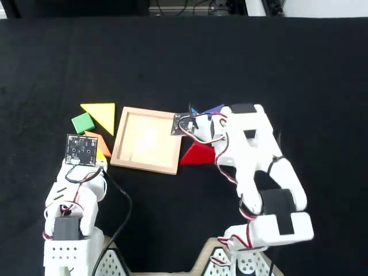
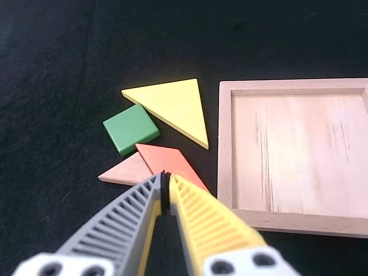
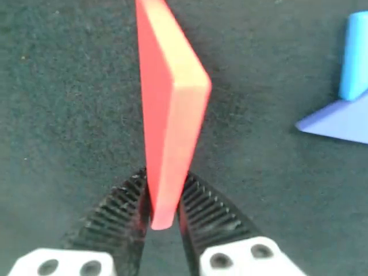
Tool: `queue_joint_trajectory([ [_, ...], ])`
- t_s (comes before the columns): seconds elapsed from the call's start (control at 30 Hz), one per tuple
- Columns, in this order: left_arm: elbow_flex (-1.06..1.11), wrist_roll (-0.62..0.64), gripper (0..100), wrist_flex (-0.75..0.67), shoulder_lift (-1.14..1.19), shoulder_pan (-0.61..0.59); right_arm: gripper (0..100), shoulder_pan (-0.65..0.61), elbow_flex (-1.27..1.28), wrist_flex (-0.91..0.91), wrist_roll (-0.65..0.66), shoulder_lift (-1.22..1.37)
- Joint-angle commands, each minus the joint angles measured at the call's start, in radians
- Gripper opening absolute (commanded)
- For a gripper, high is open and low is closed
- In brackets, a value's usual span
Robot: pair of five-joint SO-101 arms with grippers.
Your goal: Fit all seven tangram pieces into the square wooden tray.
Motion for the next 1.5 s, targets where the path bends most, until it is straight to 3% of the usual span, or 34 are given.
queue_joint_trajectory([
  [0.0, 0.018, -0.006, 3, -0.017, -0.008, 0.007, 1.6, -0.005, -0.048, 0.008, -0.012, 0.042],
  [0.23, 0.018, -0.006, 3, -0.018, -0.008, 0.008, 1.8, -0.063, -0.054, 0.002, -0.012, 0.062],
  [0.47, 0.018, -0.006, 3, -0.018, -0.008, 0.007, 23.0, -0.078, -0.053, -0.034, -0.06, 0.064],
  [0.67, 0.018, -0.006, 3, -0.018, -0.008, 0.007, 13.8, -0.08, -0.067, -0.035, -0.06, 0.062],
  [1.3, 0.018, -0.006, 3, -0.018, -0.008, 0.007, 15.6, -0.083, -0.142, -0.028, -0.063, 0.058],
  [1.47, 0.018, -0.006, 3, -0.018, -0.008, 0.007, 15.6, -0.153, -0.134, -0.032, -0.064, 0.064],
])
